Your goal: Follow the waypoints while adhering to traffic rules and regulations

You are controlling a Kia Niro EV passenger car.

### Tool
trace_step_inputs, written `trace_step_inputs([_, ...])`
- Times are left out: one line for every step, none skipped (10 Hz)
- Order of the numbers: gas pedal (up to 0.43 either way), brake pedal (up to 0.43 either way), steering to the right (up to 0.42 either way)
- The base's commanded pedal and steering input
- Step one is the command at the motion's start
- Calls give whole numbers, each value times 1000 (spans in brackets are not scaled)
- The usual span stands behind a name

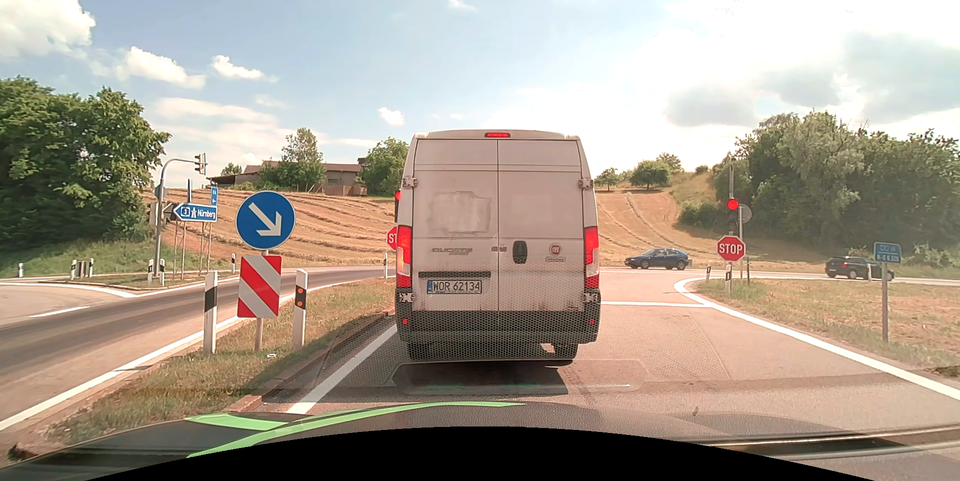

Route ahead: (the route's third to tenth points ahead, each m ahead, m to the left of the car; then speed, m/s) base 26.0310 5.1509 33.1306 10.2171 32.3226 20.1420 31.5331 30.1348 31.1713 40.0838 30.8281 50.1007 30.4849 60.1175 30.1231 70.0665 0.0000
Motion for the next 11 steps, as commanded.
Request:
trace_step_inputs([0, 329, -2])
trace_step_inputs([0, 329, -2])
trace_step_inputs([0, 329, -2])
trace_step_inputs([0, 329, -2])
trace_step_inputs([0, 329, -2])
trace_step_inputs([0, 329, -2])
trace_step_inputs([0, 329, -2])
trace_step_inputs([0, 329, -2])
trace_step_inputs([0, 329, -2])
trace_step_inputs([0, 329, -2])
trace_step_inputs([0, 329, -2])
